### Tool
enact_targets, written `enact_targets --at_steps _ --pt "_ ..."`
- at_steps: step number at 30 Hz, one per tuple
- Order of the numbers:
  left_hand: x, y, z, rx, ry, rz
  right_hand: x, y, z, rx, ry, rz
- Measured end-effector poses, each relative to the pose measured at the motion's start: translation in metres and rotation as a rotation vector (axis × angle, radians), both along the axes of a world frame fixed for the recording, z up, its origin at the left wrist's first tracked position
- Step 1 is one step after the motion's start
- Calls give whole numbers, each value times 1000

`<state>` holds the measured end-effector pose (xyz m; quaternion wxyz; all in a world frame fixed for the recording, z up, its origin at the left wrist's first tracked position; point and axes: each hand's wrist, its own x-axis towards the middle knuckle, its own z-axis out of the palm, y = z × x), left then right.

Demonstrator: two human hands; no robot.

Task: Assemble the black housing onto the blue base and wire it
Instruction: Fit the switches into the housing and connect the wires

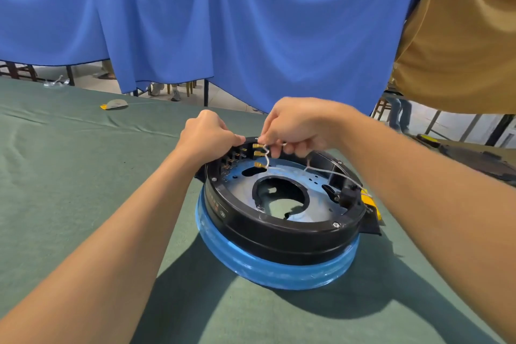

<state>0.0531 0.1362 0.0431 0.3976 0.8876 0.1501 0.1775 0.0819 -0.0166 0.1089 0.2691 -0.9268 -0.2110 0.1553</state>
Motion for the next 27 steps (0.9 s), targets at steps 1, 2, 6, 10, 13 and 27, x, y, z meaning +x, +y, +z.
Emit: enact_targets --at_steps 1,2,6,10,13,27 --pt "0 -1 -1 -3 -5 1 1 -1 4 -14 -29 -3" --pt "1 -2 -1 -4 -10 2 1 -3 6 -25 -55 -6" --pt "3 -3 -5 12 -15 12 0 -6 3 17 -112 -45" --pt "2 -4 -7 18 -25 23 -1 -11 2 240 34 -149" --pt "2 -5 -8 3 -32 32 -2 -8 5 555 234 -269" --pt "2 -4 -13 -81 -58 72 -2 1 -48 408 223 -260"
